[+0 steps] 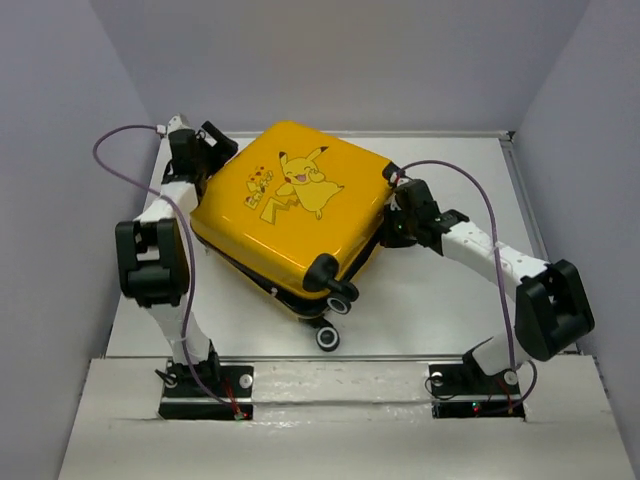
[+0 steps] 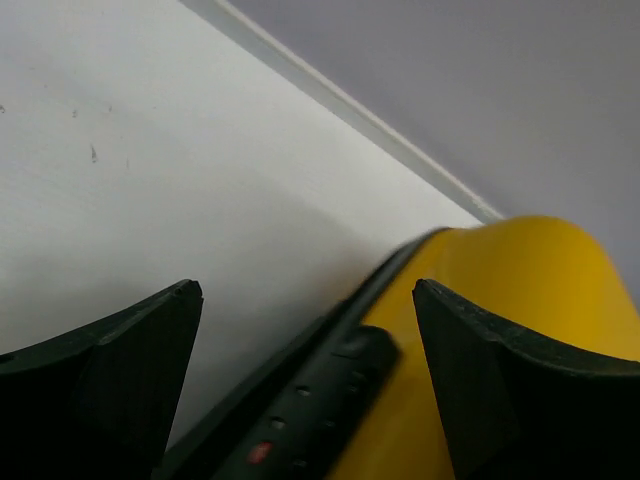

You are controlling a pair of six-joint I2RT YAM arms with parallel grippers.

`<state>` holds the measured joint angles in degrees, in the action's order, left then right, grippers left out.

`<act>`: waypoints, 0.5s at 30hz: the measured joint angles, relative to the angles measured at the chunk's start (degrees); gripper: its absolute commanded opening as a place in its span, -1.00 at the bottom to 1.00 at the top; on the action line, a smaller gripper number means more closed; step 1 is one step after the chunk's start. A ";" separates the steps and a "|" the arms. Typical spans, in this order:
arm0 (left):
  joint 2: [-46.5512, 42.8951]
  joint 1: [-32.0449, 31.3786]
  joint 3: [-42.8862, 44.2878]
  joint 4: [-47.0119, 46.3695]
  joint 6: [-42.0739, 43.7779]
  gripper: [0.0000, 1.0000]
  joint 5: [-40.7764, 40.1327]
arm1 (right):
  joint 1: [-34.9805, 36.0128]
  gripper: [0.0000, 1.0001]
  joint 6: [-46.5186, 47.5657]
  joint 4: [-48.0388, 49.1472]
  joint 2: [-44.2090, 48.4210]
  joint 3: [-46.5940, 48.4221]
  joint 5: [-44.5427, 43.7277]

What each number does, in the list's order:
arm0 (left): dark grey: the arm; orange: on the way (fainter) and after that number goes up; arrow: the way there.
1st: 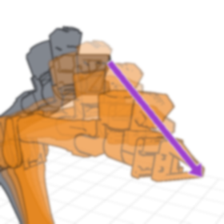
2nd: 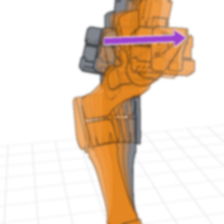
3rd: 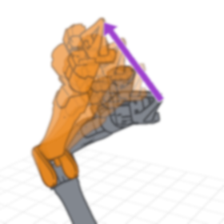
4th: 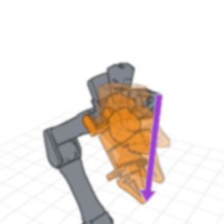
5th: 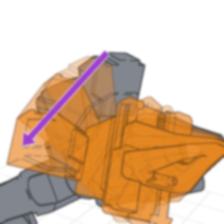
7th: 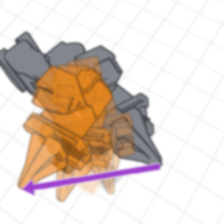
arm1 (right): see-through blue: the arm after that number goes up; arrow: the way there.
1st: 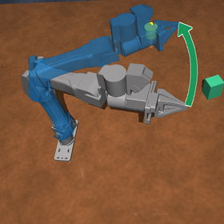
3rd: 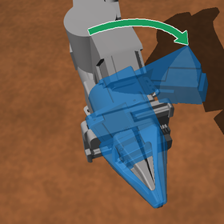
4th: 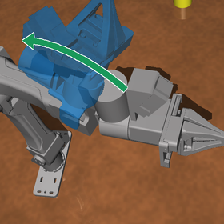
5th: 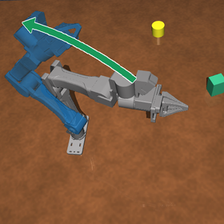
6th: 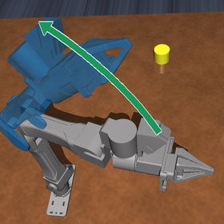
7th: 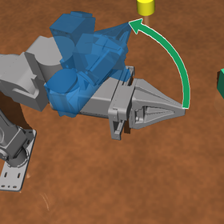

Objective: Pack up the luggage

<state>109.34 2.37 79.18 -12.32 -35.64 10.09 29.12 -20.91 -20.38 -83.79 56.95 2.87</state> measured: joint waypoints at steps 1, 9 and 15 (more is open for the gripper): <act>-4.26 0.00 -4.55 -2.91 -0.31 0.98 -0.48 | -0.98 -0.86 0.26 -0.76 -2.12 2.12 0.85; -35.95 -7.69 -31.65 -15.30 3.32 0.98 0.11 | -6.23 -0.83 2.43 -0.81 -25.51 29.31 4.94; -52.30 -12.15 -41.46 -10.29 3.69 0.98 1.68 | -6.56 0.36 -2.56 -0.87 -49.20 66.90 17.51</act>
<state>57.04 -9.78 37.71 -22.61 -31.94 11.77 22.57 -23.46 -21.26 -132.99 123.85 20.38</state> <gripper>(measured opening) 0.989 0.401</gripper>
